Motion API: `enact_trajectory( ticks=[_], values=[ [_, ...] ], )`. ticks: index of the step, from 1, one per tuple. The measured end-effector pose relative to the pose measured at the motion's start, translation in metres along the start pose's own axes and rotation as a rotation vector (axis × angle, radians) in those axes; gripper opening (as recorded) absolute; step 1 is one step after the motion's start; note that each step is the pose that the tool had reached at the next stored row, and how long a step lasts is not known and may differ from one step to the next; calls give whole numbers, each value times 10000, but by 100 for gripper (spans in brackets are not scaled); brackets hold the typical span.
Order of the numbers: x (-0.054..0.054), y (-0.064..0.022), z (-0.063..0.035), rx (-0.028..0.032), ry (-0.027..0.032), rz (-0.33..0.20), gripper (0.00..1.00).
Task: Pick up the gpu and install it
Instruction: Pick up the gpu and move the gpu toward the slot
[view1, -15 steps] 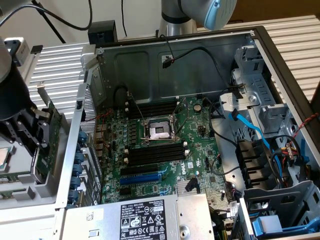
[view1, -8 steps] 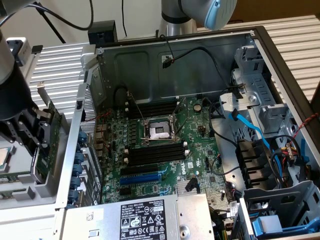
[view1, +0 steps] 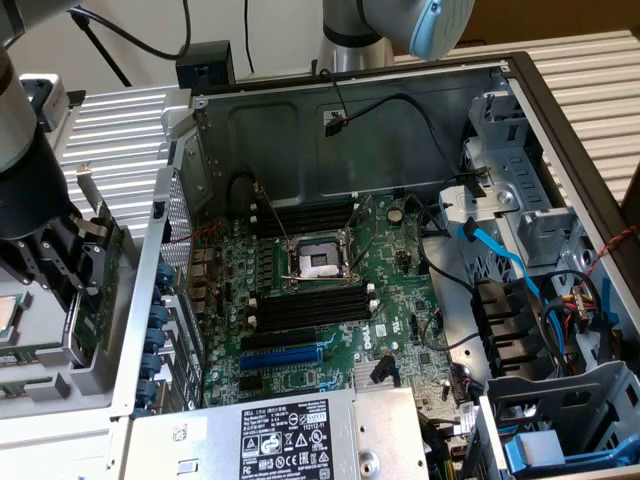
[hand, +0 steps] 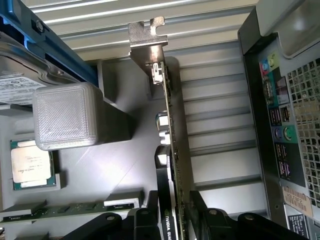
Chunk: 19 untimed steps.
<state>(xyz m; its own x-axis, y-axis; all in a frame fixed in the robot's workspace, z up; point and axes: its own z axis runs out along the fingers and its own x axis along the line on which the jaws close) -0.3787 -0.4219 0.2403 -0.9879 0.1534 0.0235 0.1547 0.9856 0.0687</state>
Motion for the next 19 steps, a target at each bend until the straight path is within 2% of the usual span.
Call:
enact_trajectory(
  ticks=[13, 14, 15, 19],
  values=[
    [-1, 0, 0, 0, 0, 0, 38],
    [-1, 0, 0, 0, 0, 0, 36],
    [-1, 0, -1, 1, 1, 0, 30],
    [-1, 0, -1, 1, 1, 0, 28]
  ],
)
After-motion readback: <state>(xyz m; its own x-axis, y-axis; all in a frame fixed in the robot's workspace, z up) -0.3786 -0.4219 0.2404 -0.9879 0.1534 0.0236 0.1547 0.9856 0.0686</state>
